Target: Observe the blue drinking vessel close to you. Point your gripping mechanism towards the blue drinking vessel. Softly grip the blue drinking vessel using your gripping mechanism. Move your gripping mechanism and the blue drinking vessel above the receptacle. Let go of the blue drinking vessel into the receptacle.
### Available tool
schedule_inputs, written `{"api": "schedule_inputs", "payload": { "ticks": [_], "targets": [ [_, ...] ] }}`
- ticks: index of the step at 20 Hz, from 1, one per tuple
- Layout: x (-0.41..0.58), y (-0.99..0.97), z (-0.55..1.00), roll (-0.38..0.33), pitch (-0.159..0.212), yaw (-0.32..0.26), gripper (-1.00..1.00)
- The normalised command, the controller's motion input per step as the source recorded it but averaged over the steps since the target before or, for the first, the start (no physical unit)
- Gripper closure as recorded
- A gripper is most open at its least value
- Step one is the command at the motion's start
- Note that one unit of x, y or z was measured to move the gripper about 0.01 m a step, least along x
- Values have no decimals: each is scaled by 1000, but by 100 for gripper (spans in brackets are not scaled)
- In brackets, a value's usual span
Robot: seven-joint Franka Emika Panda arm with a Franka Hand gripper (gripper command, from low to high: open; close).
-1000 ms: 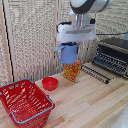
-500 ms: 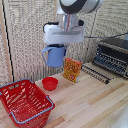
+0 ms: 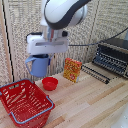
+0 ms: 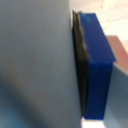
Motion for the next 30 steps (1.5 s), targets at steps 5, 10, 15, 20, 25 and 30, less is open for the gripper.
{"api": "schedule_inputs", "payload": {
  "ticks": [5,10,15,20,25,30],
  "targets": [
    [123,888,-391,-122,3,0,100],
    [156,614,-479,-218,7,0,100],
    [200,278,-325,-202,-11,0,100],
    [257,93,-115,-86,-95,-9,100],
    [242,79,-97,-18,-66,-3,-100],
    [129,42,4,0,-26,-9,-100]
  ]
}}
